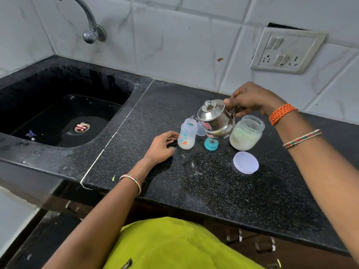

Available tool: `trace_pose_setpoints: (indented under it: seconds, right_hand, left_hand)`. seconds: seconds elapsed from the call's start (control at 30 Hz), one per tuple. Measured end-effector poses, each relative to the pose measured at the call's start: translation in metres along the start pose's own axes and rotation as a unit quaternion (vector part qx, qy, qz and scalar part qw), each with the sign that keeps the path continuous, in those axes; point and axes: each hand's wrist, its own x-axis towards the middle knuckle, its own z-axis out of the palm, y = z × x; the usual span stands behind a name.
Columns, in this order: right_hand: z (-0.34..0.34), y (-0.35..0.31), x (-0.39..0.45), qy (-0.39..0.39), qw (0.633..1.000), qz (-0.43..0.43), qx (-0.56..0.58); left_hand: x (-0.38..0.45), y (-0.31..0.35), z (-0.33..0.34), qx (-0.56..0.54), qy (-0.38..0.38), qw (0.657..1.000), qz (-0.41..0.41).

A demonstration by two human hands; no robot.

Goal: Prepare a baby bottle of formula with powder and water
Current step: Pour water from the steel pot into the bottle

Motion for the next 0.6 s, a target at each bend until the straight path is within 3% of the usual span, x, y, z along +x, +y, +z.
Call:
trace_pose_setpoints:
  seconds: [0.6]
  right_hand:
    - [0.0043,0.0026,-0.0061,0.016,1.0,0.005,-0.012]
  left_hand:
    - [0.0005,-0.0026,-0.0001,-0.001,0.01,1.0,0.006]
